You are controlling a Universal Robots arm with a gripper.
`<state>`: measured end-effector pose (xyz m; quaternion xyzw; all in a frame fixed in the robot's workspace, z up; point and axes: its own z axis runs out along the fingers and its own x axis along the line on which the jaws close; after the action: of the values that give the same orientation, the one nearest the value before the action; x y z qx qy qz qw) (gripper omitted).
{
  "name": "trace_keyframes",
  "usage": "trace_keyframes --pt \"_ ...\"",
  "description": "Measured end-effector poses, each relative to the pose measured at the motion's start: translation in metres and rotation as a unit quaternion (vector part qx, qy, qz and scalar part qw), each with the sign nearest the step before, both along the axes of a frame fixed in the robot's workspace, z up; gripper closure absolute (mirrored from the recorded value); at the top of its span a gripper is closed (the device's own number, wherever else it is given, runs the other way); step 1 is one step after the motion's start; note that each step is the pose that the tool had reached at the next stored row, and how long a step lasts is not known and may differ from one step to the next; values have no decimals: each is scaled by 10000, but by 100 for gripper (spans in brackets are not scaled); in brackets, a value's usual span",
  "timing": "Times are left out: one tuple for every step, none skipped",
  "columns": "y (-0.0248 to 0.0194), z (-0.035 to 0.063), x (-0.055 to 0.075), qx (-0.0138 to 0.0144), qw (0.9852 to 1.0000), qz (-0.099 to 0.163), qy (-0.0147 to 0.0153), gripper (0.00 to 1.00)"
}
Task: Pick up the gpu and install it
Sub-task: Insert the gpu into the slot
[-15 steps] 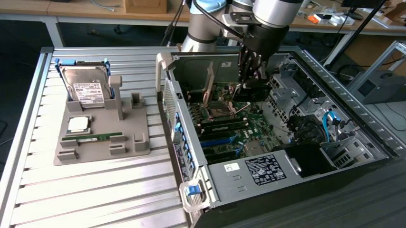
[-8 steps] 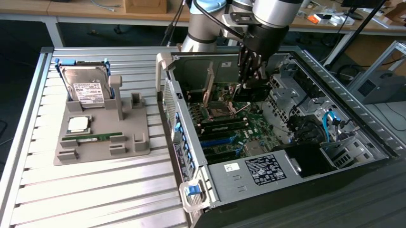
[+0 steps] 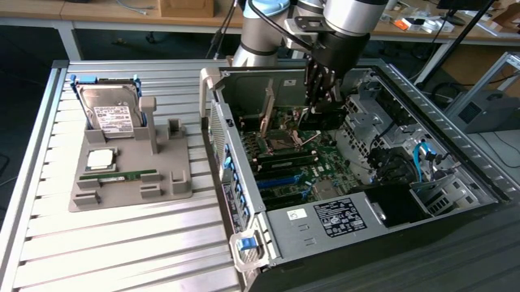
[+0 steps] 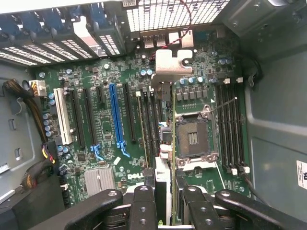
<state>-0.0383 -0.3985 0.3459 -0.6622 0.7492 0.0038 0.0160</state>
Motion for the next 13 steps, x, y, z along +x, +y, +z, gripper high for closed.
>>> trace_keyframes --pt "0 0 0 0 10000 7 0 73" --pt "0 -1 0 0 10000 13 0 73" --pt "0 -1 0 0 10000 19 0 73" --pt "0 -2 0 0 10000 25 0 73" --pt "0 -2 0 0 10000 31 0 73" --pt "0 -2 0 0 10000 36 0 73" --pt "0 -3 0 0 10000 45 0 73" --pt "0 -3 0 0 10000 50 0 73" --pt "0 -4 0 0 10000 55 0 73" --pt "0 -4 0 0 10000 60 0 73" --pt "0 -4 0 0 10000 66 0 73" --pt "0 -5 0 0 10000 70 0 73" --pt "0 -5 0 0 10000 76 0 73"
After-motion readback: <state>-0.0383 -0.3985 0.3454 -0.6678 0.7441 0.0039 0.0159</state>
